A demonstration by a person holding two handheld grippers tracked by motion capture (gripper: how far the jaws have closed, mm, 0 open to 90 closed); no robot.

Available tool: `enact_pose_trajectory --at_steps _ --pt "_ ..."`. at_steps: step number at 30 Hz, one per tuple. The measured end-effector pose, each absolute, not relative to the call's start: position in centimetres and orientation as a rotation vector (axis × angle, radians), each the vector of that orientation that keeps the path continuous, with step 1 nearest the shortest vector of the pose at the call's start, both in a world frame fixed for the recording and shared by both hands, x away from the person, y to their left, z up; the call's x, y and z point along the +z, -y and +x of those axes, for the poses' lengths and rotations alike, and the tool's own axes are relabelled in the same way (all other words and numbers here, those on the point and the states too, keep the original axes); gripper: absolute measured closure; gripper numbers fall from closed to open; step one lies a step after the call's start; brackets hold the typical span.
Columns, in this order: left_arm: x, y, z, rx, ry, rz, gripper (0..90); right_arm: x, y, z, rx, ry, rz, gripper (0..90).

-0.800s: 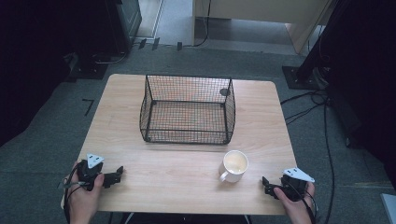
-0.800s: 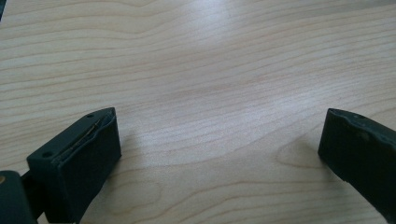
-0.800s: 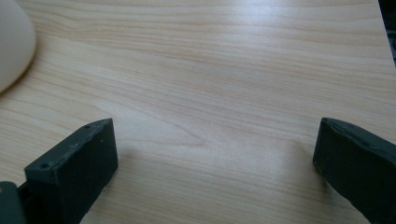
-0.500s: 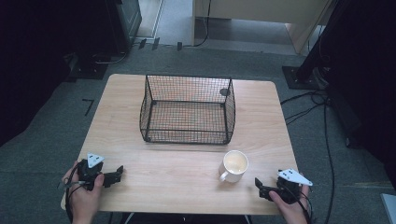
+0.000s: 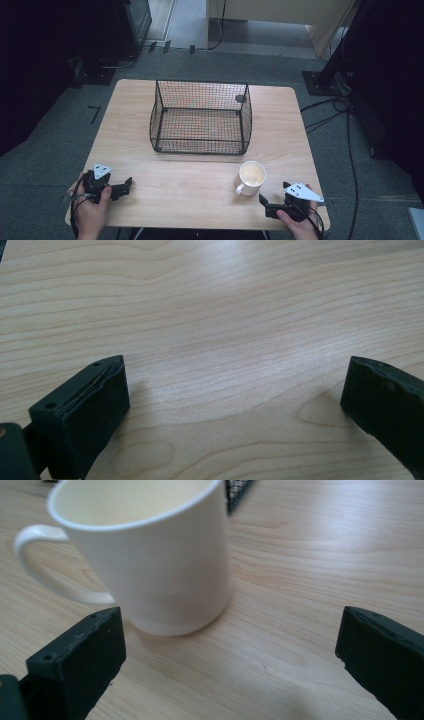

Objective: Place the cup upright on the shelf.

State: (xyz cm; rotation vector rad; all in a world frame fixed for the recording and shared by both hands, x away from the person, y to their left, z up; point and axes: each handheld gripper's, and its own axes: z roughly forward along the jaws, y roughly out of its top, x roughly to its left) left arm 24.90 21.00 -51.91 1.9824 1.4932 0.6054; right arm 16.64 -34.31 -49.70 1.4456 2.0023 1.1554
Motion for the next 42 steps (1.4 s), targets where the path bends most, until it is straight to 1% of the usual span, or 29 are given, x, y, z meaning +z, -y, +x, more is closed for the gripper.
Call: enact_pose_trajectory --at_steps 11,20,37,38,39,42 --pt "-51.9 -21.0 24.9 0.605 -1.494 1.982 0.0 -49.8 31.9 17.8 1.224 -2.013 1.381 0.0" --pt "-51.9 -21.0 24.9 0.605 -1.494 1.982 0.0 -50.2 31.1 19.1 1.258 -1.999 1.333 0.0" --pt "-51.9 -21.0 24.9 0.605 -1.494 1.983 0.0 -51.2 28.7 21.0 1.232 -2.008 1.282 0.0" --pt "-51.9 -21.0 24.9 0.605 -1.493 1.983 0.0 -51.2 28.6 21.0 1.232 -2.003 1.275 2.7" --pt "-51.9 -21.0 24.9 0.605 -1.493 1.983 0.0 -51.2 28.5 20.9 1.219 -1.973 1.268 7.3" --pt "-51.9 -21.0 24.9 0.605 -1.493 1.983 0.0 -51.1 28.6 20.8 1.239 -1.971 1.271 7.6"
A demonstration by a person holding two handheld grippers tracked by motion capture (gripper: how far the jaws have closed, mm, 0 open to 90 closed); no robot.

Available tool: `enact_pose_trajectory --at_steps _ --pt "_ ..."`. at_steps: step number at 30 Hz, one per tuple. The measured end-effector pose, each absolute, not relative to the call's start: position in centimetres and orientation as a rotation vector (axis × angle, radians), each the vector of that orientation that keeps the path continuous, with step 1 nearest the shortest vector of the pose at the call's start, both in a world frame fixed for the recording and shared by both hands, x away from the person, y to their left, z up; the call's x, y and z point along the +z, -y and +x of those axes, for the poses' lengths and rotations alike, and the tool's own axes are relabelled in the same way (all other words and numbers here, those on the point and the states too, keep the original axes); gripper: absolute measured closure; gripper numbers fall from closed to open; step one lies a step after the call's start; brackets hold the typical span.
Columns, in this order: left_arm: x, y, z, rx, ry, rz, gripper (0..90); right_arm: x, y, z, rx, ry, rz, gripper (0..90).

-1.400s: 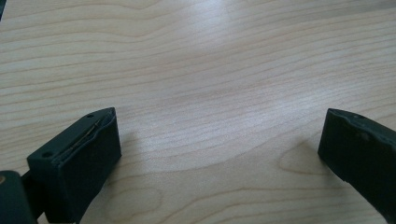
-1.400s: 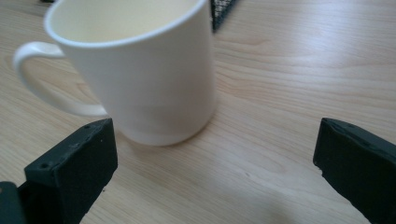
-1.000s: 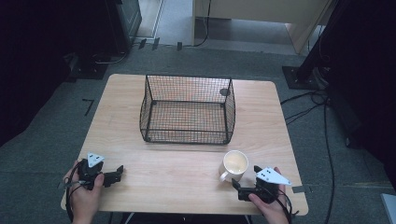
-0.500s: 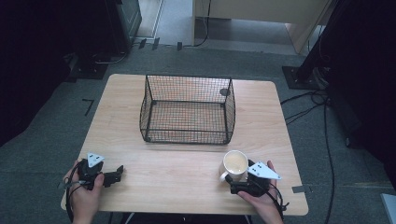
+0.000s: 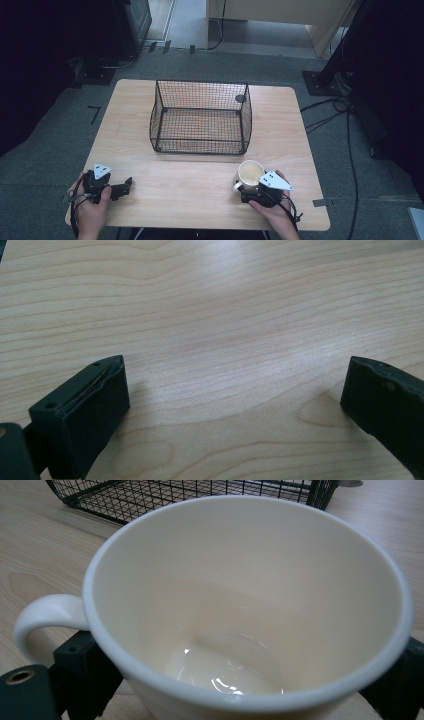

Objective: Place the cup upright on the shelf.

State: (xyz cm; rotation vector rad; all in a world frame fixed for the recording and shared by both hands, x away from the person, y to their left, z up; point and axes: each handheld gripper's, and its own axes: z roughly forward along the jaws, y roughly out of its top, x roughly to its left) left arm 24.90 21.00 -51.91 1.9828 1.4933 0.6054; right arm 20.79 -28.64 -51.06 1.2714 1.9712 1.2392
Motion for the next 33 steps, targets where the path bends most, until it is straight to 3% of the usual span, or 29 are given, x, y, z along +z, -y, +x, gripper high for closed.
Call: enact_pose_trajectory --at_steps 33 --pt "-51.9 -21.0 24.9 0.605 -1.494 1.982 0.0 -45.5 26.4 20.8 1.370 -1.889 1.228 7.9"
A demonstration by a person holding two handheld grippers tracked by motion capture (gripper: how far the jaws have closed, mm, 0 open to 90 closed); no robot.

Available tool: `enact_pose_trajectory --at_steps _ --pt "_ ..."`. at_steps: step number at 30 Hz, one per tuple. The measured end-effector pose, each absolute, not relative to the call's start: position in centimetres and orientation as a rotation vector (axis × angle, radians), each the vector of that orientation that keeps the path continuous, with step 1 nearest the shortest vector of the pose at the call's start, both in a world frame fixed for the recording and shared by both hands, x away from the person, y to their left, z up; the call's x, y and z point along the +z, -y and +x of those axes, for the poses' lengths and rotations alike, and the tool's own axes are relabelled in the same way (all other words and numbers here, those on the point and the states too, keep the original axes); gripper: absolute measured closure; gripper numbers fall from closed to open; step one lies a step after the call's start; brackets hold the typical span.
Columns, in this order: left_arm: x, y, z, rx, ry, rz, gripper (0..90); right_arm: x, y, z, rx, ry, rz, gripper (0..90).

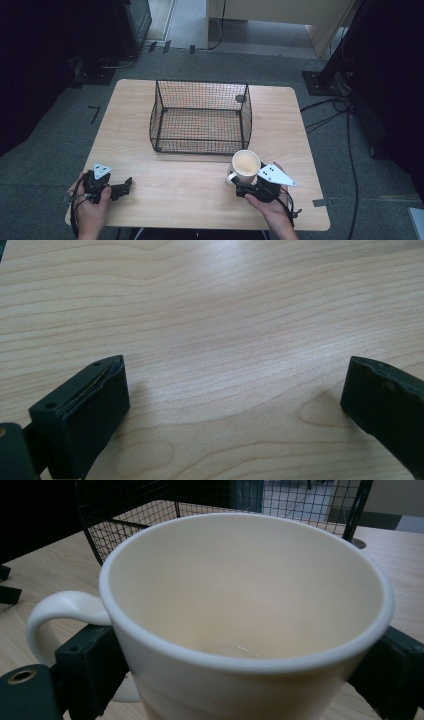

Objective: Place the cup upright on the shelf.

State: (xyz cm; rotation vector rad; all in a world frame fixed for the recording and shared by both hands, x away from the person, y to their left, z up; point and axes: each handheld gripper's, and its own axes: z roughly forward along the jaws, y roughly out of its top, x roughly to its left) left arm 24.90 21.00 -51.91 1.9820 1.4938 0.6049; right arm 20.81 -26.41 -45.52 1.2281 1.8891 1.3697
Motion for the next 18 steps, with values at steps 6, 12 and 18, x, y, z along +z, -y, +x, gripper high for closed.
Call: enact_pose_trajectory --at_steps 6,12,18 --pt "-51.9 -21.0 24.9 0.605 -1.493 1.982 0.0 -44.9 25.7 21.4 1.371 -1.888 1.222 7.9" --pt "-51.9 -21.0 24.9 0.605 -1.494 1.982 0.0 -43.5 24.8 22.2 1.384 -1.883 1.190 7.9" --pt "-51.9 -21.0 24.9 0.605 -1.494 1.981 0.0 -42.3 24.0 23.0 1.388 -1.884 1.159 7.9"
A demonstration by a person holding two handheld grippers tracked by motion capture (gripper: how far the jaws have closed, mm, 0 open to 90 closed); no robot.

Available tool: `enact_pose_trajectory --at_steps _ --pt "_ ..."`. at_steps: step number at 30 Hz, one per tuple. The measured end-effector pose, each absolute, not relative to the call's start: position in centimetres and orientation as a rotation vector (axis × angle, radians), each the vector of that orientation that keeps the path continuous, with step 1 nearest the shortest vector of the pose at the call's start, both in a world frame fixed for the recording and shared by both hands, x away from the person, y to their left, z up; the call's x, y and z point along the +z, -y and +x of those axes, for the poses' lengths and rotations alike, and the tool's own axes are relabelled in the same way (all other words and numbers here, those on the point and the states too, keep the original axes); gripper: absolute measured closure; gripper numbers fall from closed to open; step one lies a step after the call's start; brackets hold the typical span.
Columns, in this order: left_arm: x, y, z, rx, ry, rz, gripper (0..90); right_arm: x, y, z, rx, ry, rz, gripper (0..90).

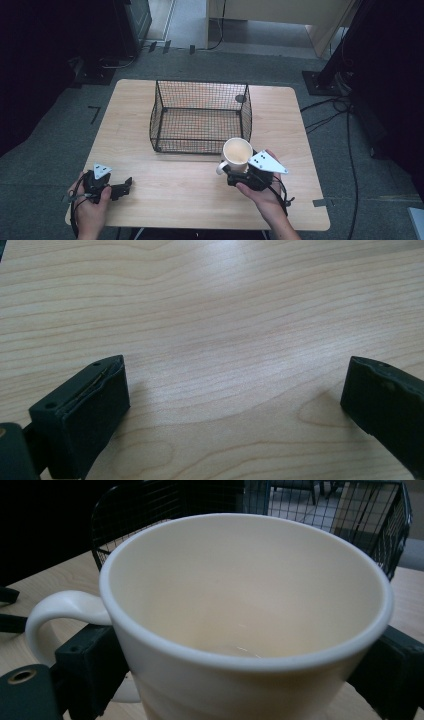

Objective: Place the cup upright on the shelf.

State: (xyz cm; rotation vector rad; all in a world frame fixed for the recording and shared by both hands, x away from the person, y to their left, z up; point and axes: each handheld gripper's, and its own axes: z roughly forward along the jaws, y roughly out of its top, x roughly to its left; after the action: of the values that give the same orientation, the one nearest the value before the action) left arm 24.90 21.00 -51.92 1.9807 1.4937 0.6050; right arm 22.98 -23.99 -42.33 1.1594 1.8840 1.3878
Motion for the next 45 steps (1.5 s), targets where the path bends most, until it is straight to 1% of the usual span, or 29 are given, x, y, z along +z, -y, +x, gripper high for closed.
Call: enact_pose_trajectory --at_steps 16,24,25,28,31,32,33,34,36,45 --pt "-51.9 -21.0 24.9 0.603 -1.494 1.982 0.0 -38.7 21.1 27.1 1.404 -1.857 1.098 7.9" --pt "-51.9 -21.0 24.9 0.603 -1.494 1.981 0.0 -37.3 20.3 30.7 1.416 -1.852 1.099 7.9" --pt "-51.9 -21.0 24.9 0.603 -1.495 1.980 0.0 -37.1 20.2 31.7 1.421 -1.859 1.092 7.9" --pt "-51.9 -21.0 24.9 0.603 -1.494 1.980 0.0 -37.1 20.0 32.7 1.424 -1.866 1.086 8.0" --pt "-51.9 -21.0 24.9 0.603 -1.495 1.980 0.0 -37.1 19.7 34.2 1.424 -1.878 1.079 7.9" --pt "-51.9 -21.0 24.9 0.602 -1.494 1.981 0.0 -37.3 19.7 35.3 1.440 -1.890 1.098 8.0" --pt "-51.9 -21.0 24.9 0.602 -1.494 1.981 0.0 -37.3 19.7 35.3 1.440 -1.890 1.098 8.0" --pt "-51.9 -21.0 24.9 0.602 -1.494 1.980 0.0 -37.5 19.7 36.3 1.448 -1.893 1.108 8.0" --pt "-51.9 -21.0 24.9 0.602 -1.495 1.978 0.0 -37.7 19.6 37.2 1.438 -1.916 1.096 8.0" --pt "-51.9 -21.0 24.9 0.603 -1.495 1.979 0.0 -38.4 18.6 39.9 1.414 -1.975 1.061 8.0"
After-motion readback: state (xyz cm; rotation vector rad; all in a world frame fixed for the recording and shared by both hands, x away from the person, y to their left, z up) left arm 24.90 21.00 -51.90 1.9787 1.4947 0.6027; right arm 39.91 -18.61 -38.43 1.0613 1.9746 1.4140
